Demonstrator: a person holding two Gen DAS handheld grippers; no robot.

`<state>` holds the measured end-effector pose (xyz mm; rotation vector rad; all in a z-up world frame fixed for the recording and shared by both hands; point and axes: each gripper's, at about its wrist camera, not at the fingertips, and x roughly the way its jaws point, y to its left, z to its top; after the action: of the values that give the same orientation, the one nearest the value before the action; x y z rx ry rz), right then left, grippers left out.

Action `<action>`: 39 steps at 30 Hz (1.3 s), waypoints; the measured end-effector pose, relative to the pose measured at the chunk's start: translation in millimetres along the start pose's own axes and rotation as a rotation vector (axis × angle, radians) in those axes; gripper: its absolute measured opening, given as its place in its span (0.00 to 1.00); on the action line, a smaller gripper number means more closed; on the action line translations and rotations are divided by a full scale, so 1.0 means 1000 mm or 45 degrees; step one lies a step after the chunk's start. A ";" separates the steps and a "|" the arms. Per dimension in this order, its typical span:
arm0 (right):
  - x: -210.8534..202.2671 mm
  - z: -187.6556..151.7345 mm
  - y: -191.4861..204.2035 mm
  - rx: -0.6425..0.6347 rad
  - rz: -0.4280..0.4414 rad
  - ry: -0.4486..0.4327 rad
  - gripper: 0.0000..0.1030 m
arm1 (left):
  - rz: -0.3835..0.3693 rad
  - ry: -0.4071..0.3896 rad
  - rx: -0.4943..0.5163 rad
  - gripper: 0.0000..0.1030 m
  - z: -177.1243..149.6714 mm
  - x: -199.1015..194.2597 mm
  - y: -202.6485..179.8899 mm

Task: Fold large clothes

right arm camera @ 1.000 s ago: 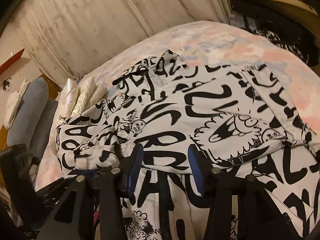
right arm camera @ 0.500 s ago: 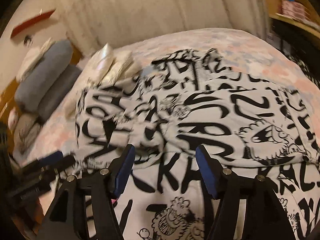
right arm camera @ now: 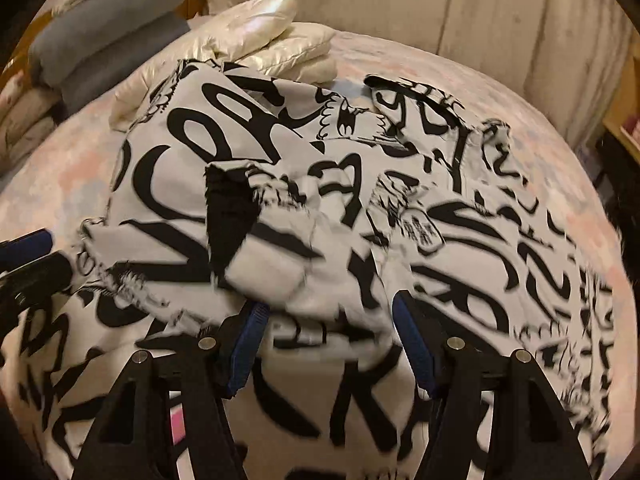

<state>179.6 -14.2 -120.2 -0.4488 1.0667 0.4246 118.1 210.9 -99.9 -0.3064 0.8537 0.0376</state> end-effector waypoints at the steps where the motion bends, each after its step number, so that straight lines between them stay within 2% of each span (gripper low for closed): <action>1: 0.001 0.006 0.002 -0.029 -0.010 -0.012 0.34 | 0.003 -0.004 0.001 0.61 0.000 0.000 0.000; 3: -0.003 0.016 0.004 -0.068 -0.030 -0.039 0.18 | 0.008 -0.013 0.002 0.61 -0.001 -0.001 0.001; 5: -0.020 0.027 -0.008 -0.011 0.007 -0.120 0.15 | 0.007 -0.020 -0.003 0.61 -0.001 -0.001 0.002; 6: -0.029 0.031 -0.020 0.051 0.040 -0.155 0.14 | 0.004 -0.024 -0.006 0.61 -0.001 -0.001 0.002; 9: -0.049 0.028 -0.076 0.433 0.202 -0.239 0.14 | -0.001 -0.035 -0.009 0.61 0.000 -0.002 0.001; 10: -0.045 0.018 -0.102 0.619 0.259 -0.210 0.14 | -0.002 -0.039 -0.008 0.61 0.000 -0.002 0.001; 12: -0.026 -0.002 -0.131 0.848 0.303 -0.091 0.15 | -0.001 -0.037 -0.003 0.61 -0.002 -0.002 -0.001; 14: 0.004 -0.024 -0.148 0.965 0.312 0.093 0.30 | -0.004 -0.027 0.005 0.61 -0.001 -0.001 -0.001; 15: 0.017 -0.033 -0.151 0.971 0.282 0.187 0.41 | -0.003 -0.023 0.008 0.61 -0.001 0.000 0.000; 16: 0.027 -0.043 -0.154 0.965 0.256 0.253 0.42 | -0.002 -0.016 0.012 0.61 0.001 0.001 0.001; 17: 0.030 -0.047 -0.155 0.952 0.270 0.258 0.42 | -0.005 -0.008 0.011 0.61 0.004 0.002 0.003; 20: 0.024 -0.045 -0.159 0.899 0.280 0.224 0.43 | -0.023 0.033 -0.004 0.61 0.017 0.013 0.012; 22: 0.017 -0.035 -0.161 0.847 0.222 0.184 0.59 | -0.020 0.060 0.010 0.61 0.031 0.023 0.018; 24: 0.011 -0.024 -0.164 0.813 0.192 0.132 0.67 | -0.019 0.080 0.011 0.61 0.043 0.033 0.025; 28: 0.007 -0.005 -0.164 0.731 0.160 0.084 0.70 | -0.111 0.137 0.009 0.62 0.077 0.060 0.040; 32: 0.015 -0.001 -0.172 0.686 0.163 0.080 0.70 | -0.139 0.183 -0.026 0.62 0.105 0.089 0.058; 39: 0.051 0.010 -0.180 0.628 0.138 0.096 0.70 | -0.185 0.176 -0.039 0.62 0.133 0.123 0.075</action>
<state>304.5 -152.5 -135.7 0.0317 1.2267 0.2272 285.6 308.6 -128.5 -0.4028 0.9666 -0.1069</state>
